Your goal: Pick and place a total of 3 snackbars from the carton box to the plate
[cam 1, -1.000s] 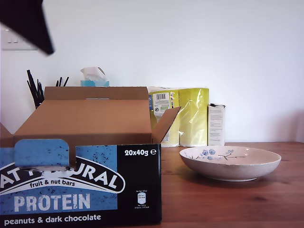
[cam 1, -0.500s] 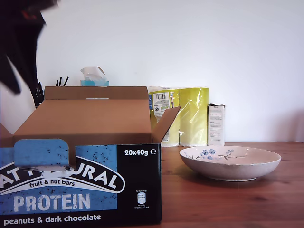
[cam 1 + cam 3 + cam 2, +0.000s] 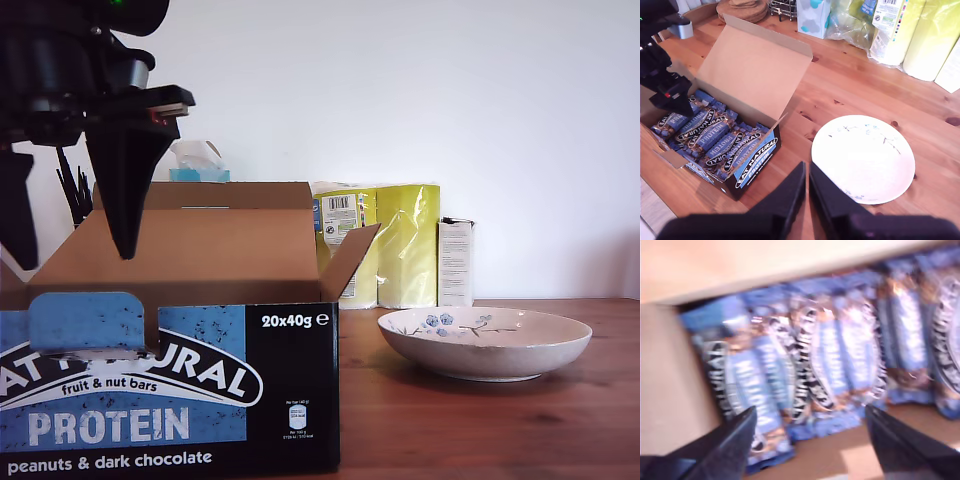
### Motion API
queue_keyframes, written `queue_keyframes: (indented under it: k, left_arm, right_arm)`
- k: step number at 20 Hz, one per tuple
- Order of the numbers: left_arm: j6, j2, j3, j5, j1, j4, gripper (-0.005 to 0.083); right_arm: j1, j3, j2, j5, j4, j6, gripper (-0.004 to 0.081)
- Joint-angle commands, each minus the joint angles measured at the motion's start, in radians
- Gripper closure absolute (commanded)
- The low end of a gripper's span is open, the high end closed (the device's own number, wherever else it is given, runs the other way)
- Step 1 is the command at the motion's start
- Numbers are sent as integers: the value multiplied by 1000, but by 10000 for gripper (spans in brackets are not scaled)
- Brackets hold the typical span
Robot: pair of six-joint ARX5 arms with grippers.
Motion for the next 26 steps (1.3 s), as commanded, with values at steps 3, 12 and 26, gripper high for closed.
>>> queue_keyframes:
  k: [3,12,26]
  left_arm:
    - [-25,54,-8,-53,1,-29,108]
    - [-50,158,-8,-146,-56,-38,120]
    - [-49,236,-8,-204,-63,-64,194]
  right_arm:
    - [0,-14,6,-3,23,-7,783]
    - [1,-14,6,-3,26,-6,783]
    - [54,-14,6,-3,21,-16,783]
